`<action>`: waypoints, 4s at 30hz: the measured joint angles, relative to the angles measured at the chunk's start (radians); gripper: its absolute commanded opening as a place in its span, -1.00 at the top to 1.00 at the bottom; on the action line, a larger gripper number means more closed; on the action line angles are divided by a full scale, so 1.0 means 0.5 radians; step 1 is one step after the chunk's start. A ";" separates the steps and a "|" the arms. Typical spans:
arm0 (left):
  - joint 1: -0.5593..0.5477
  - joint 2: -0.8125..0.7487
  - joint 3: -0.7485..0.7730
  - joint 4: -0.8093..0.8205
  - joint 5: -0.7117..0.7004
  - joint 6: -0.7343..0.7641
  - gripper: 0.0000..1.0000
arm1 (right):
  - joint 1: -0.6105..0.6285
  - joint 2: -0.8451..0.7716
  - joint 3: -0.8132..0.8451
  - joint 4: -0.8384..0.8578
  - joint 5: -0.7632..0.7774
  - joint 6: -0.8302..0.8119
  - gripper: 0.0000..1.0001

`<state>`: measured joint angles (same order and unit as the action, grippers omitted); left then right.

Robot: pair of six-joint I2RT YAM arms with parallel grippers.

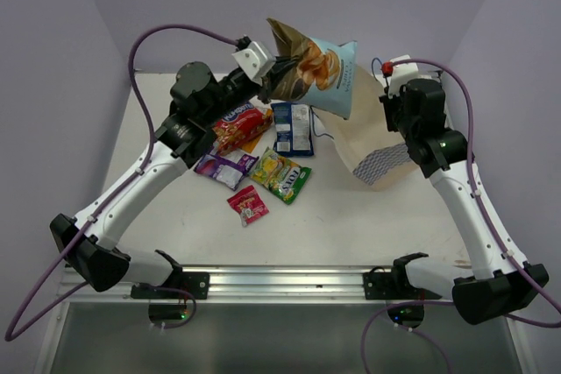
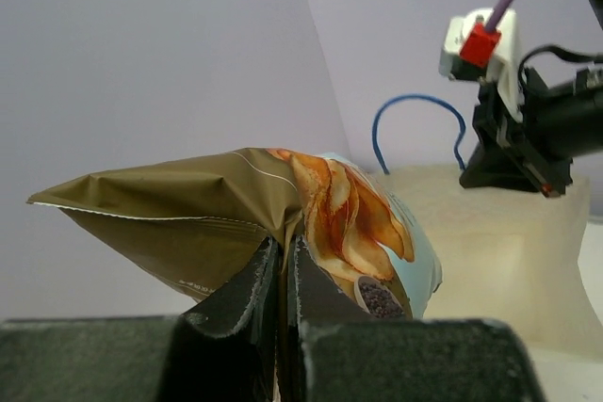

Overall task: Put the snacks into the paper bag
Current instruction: Place the snack in the paper bag.

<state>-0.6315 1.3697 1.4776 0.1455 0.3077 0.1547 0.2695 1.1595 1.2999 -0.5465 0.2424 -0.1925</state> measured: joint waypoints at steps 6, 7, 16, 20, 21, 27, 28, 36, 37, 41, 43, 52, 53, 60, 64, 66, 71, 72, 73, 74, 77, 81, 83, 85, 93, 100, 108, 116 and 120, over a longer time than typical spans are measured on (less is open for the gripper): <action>-0.077 -0.070 -0.166 -0.151 0.018 0.198 1.00 | 0.000 0.032 0.022 -0.003 0.002 0.001 1.00; -0.087 -0.073 -0.171 -0.185 0.029 0.224 1.00 | 0.000 0.038 0.023 -0.008 0.002 0.001 1.00; -0.198 -0.069 -0.171 -0.310 0.231 0.357 1.00 | 0.002 0.069 0.067 -0.042 -0.014 0.002 1.00; -0.291 -0.022 -0.171 -0.273 0.259 0.359 1.00 | 0.002 0.096 0.079 -0.043 -0.051 0.012 1.00; -0.319 0.003 -0.171 -0.254 0.259 0.359 1.00 | 0.002 0.104 0.079 -0.043 -0.053 0.018 1.00; -0.479 0.180 -0.204 -0.127 0.183 0.340 1.00 | 0.002 0.121 0.082 -0.036 -0.068 0.069 1.00; -0.503 0.210 -0.212 -0.105 0.169 0.340 1.00 | 0.002 0.121 0.082 -0.036 -0.073 0.079 1.00; -0.641 0.346 -0.262 0.065 0.109 0.342 1.00 | 0.002 0.154 0.085 -0.060 -0.143 0.182 1.00; -0.655 0.362 -0.267 0.094 0.105 0.340 1.00 | 0.002 0.163 0.089 -0.060 -0.153 0.204 1.00; -0.693 0.391 -0.372 0.283 0.066 0.334 1.00 | 0.001 0.195 0.114 -0.077 -0.164 0.267 1.00; -0.698 0.391 -0.439 0.363 0.040 0.335 1.00 | 0.002 0.206 0.124 -0.091 -0.169 0.291 1.00; -0.704 0.239 -0.772 0.649 -0.155 0.433 1.00 | -0.001 0.328 0.397 -0.340 -0.246 0.436 1.00; -0.705 0.217 -0.772 0.649 -0.163 0.451 1.00 | -0.001 0.339 0.430 -0.362 -0.262 0.455 1.00; -0.706 0.173 -0.723 0.579 -0.133 0.545 1.00 | -0.014 0.354 0.539 -0.433 -0.338 0.545 1.00; -0.706 0.237 -0.609 0.444 -0.078 0.581 1.00 | -0.034 0.388 0.535 -0.448 -0.378 0.573 1.00; -0.706 0.275 -0.585 0.421 -0.044 0.591 1.00 | -0.050 0.410 0.516 -0.450 -0.412 0.583 1.00; -0.706 0.366 -0.584 0.441 -0.001 0.605 1.00 | -0.116 0.435 0.457 -0.413 -0.575 0.631 1.00; -0.706 0.389 -0.584 0.465 0.006 0.604 1.00 | -0.137 0.436 0.448 -0.402 -0.616 0.642 1.00; -0.705 0.415 -0.584 0.484 0.010 0.603 1.00 | -0.155 0.436 0.440 -0.394 -0.644 0.651 1.00; -0.705 0.446 -0.584 0.504 0.017 0.603 1.00 | -0.182 0.436 0.429 -0.382 -0.687 0.663 1.00; -0.705 0.546 -0.584 0.572 0.043 0.594 1.00 | -0.269 0.436 0.392 -0.336 -0.818 0.703 1.00; -0.706 0.700 -0.520 0.618 0.087 0.579 0.93 | -0.352 0.446 0.368 -0.303 -0.876 0.729 1.00; -0.705 0.787 -0.440 0.604 0.114 0.566 0.88 | -0.369 0.457 0.369 -0.302 -0.848 0.725 1.00; -0.706 0.852 -0.367 0.590 0.140 0.561 0.81 | -0.372 0.472 0.375 -0.312 -0.800 0.710 1.00; -0.707 0.881 -0.208 0.506 0.324 0.551 0.23 | -0.372 0.495 0.407 -0.340 -0.654 0.642 1.00; -0.708 0.846 -0.182 0.407 0.305 0.549 -0.44 | -0.377 0.496 0.407 -0.366 -0.584 0.594 1.00; -0.715 0.666 -0.069 0.277 -0.089 0.326 -0.87 | -0.394 0.496 0.407 -0.374 -0.485 0.571 1.00; -0.716 0.529 0.253 0.019 -0.785 -0.041 -0.95 | -0.396 0.484 0.333 -0.333 -0.404 0.564 1.00; -0.714 0.597 0.528 -0.266 -1.057 -0.172 -0.95 | -0.396 0.430 0.259 -0.292 -0.381 0.555 1.00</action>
<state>-0.9886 1.6680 1.7416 0.0128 -0.2211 0.0685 0.0715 1.3743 1.4292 -0.6926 0.0521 0.0849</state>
